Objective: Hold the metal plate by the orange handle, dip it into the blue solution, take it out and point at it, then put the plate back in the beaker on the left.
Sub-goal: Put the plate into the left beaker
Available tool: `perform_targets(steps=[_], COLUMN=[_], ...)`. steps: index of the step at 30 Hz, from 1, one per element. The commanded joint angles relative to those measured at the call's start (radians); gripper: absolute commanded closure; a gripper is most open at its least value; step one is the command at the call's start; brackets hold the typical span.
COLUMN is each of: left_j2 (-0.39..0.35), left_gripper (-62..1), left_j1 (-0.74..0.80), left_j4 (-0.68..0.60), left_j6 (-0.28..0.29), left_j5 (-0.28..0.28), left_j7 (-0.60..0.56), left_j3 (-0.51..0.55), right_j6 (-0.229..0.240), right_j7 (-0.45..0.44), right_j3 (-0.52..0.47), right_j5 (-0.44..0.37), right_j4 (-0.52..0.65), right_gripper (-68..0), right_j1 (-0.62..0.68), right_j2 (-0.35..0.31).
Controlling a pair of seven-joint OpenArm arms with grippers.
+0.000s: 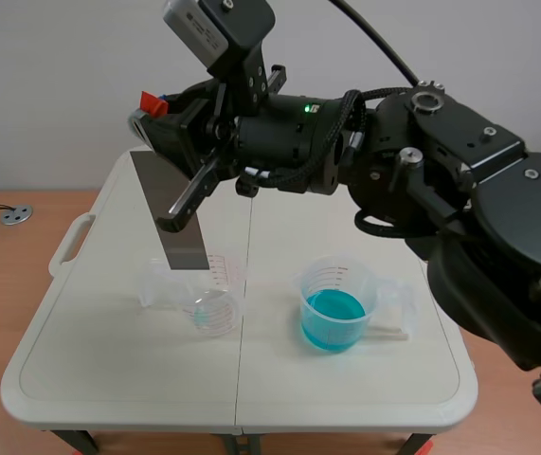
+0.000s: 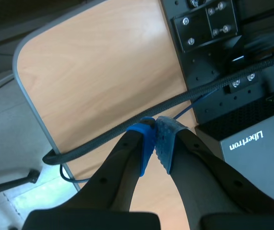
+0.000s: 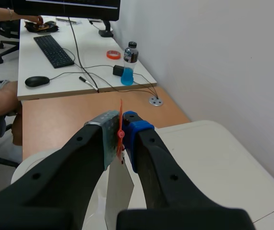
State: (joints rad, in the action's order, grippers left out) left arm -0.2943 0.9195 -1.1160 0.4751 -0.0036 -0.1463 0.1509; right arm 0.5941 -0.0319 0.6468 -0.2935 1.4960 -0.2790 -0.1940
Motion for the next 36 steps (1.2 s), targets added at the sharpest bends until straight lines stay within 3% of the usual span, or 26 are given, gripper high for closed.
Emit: perform_targets(steps=[1, 11, 36], left_j2=[-0.005, -0.005, -0.005], left_gripper=[-2.7, -2.7, -2.7], left_j1=[0.008, 0.008, 0.008], left_j4=[-0.008, -0.008, -0.008], left_j6=[0.006, 0.006, 0.006], left_j5=[-0.002, -0.002, -0.002], left_j7=[-0.006, 0.014, 0.016], left_j3=[0.007, 0.007, 0.007], right_j6=[-0.004, -0.004, -0.003], right_j7=[-0.037, -0.100, -0.129], right_j3=[0.004, 0.009, 0.000], right_j5=[0.003, 0.042, 0.047], right_j4=[-0.005, -0.097, -0.100], right_gripper=[-1.3, -1.3, -1.3], right_j1=[-0.020, -0.021, -0.070], right_j2=[0.004, 0.006, 0.000])
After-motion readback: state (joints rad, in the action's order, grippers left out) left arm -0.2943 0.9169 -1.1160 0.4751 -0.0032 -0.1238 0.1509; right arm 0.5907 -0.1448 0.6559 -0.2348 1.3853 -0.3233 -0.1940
